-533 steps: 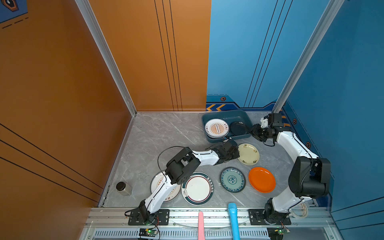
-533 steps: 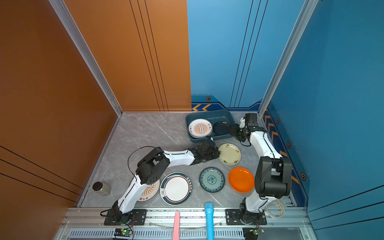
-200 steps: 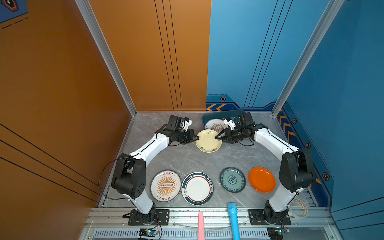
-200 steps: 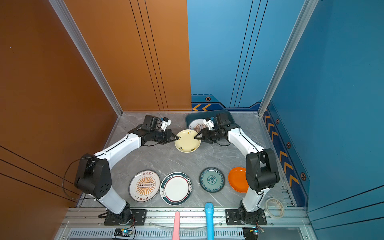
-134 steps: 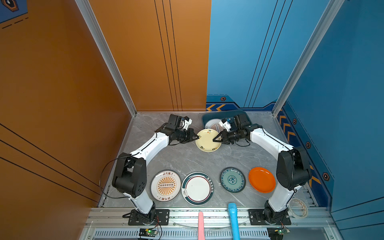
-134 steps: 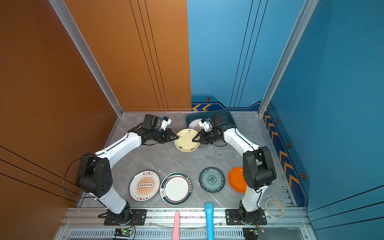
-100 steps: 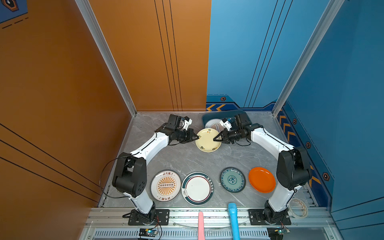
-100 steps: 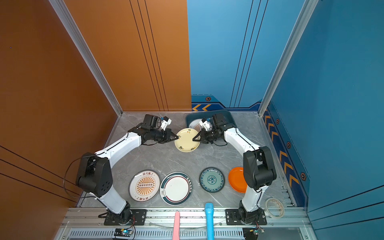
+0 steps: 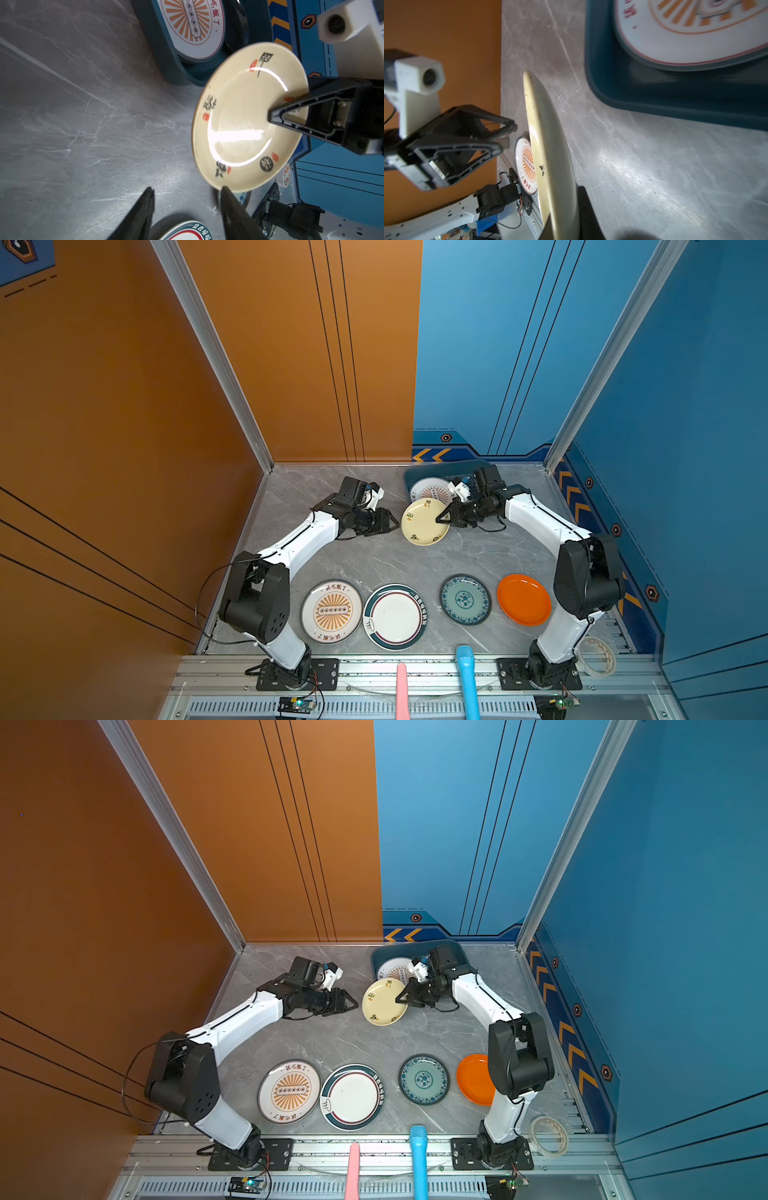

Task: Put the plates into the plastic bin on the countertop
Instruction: 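Carry the cream plate into the bin with the right gripper while the left withdraws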

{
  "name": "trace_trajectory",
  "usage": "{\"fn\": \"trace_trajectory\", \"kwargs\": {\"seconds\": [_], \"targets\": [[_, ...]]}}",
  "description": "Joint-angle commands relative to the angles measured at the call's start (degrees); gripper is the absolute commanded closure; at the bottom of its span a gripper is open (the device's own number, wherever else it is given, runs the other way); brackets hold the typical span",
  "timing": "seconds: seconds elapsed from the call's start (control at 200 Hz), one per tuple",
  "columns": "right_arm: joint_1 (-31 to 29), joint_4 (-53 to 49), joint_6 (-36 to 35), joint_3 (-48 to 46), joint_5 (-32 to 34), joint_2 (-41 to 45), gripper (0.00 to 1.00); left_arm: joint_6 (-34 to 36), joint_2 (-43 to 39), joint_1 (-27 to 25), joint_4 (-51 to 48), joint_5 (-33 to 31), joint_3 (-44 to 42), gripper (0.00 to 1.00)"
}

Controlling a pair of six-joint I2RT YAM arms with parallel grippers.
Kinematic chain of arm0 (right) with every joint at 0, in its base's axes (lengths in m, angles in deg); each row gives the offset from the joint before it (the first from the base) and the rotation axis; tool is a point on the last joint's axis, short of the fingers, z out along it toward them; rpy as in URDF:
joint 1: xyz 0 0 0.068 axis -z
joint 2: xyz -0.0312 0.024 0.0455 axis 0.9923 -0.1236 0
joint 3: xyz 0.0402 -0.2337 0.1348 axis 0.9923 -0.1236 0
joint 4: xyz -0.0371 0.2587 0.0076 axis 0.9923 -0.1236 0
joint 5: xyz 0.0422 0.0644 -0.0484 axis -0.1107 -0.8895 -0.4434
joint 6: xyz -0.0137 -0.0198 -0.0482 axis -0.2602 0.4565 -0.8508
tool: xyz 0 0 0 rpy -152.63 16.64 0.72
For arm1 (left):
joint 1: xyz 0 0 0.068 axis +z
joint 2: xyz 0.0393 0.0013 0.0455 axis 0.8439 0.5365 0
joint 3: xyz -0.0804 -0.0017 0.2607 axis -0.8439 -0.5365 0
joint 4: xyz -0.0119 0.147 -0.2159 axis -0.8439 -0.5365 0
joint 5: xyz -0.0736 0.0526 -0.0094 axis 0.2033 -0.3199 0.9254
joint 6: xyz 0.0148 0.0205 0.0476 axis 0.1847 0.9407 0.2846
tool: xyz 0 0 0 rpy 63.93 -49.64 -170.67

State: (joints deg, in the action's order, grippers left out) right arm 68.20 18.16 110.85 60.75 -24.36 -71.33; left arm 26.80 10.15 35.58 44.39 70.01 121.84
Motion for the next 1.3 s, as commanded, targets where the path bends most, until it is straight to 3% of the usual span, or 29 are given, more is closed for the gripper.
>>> {"fn": "trace_trajectory", "kwargs": {"seconds": [0.0, 0.055, 0.265, 0.651, 0.881, 1.291], "targets": [[3.8, 0.5, 2.2, -0.5, 4.4, 3.0, 1.0, 0.6, -5.4, -0.2, 0.8, -4.2, -1.8, 0.2], [5.8, 0.6, 3.6, 1.2, 4.2, 3.8, 1.0, 1.2, -7.4, 0.5, -0.1, -4.7, -2.3, 0.0], [11.7, -8.0, 2.3, 12.6, 13.1, 3.0, 1.0, 1.3, -13.7, 1.9, 0.2, -7.7, -4.6, 0.02], [13.6, -12.7, 1.1, 25.8, 29.6, -8.6, 1.0, 1.5, -15.3, 3.8, 1.4, -5.7, -10.5, 0.02], [15.0, -15.8, 0.9, 32.7, 32.0, -16.1, 1.0, 1.1, -14.7, 4.7, 2.3, -3.8, -10.2, 0.02], [15.3, -16.2, 0.1, 31.6, 31.1, -19.0, 1.0, 1.0, -13.6, 4.9, 2.2, -2.8, -9.4, 0.02]]}}
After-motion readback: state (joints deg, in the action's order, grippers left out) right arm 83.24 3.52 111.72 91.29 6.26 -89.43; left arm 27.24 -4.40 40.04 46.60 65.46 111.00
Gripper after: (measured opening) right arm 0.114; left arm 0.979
